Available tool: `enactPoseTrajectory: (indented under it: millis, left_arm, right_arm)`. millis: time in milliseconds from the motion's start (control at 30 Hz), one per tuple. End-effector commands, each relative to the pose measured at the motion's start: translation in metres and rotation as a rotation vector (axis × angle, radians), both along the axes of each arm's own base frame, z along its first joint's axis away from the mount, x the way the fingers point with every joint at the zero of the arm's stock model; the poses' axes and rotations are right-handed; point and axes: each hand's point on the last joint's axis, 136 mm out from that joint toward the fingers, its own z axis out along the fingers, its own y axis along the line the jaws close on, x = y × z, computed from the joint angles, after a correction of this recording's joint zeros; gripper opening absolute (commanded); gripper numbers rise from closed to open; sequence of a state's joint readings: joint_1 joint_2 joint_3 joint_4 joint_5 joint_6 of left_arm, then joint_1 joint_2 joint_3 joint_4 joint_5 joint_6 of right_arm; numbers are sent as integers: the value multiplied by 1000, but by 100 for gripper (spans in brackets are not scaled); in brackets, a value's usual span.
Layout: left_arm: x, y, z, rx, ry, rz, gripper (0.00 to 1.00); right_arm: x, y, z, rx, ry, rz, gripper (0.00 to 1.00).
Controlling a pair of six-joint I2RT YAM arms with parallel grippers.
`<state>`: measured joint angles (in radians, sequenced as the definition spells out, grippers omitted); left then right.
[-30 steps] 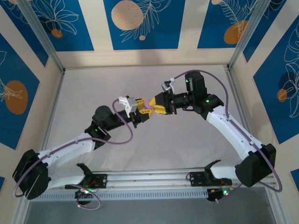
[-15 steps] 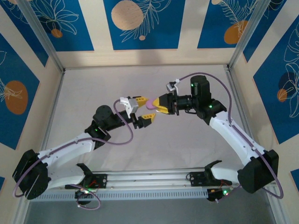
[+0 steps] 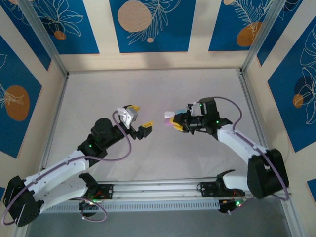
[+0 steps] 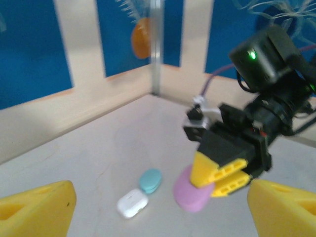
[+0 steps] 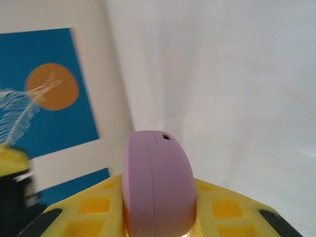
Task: Insert the wireless bluetooth earbuds into the charging case
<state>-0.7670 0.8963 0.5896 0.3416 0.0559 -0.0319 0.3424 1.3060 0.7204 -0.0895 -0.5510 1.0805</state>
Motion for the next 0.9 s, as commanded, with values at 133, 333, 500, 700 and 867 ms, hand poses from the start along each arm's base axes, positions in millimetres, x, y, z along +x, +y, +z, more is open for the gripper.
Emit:
enactPoseTrajectory:
  millis: [133, 333, 500, 700, 867]
  left_arm:
    - [11, 34, -27, 78, 96, 192, 97]
    - [11, 35, -31, 83, 107, 200, 100]
    - [12, 35, -33, 97, 111, 203, 100]
    - [13, 35, -35, 100, 113, 202, 100]
    - [13, 33, -35, 98, 113, 197, 100]
  right_arm:
    - [0, 17, -62, -83, 86, 37, 22]
    - [4, 18, -94, -105, 159, -3, 22]
    - [1, 12, -112, -165, 190, -9, 24]
    - [-2, 1, -126, -214, 208, -20, 25]
    - [1, -9, -128, -233, 204, -28, 28]
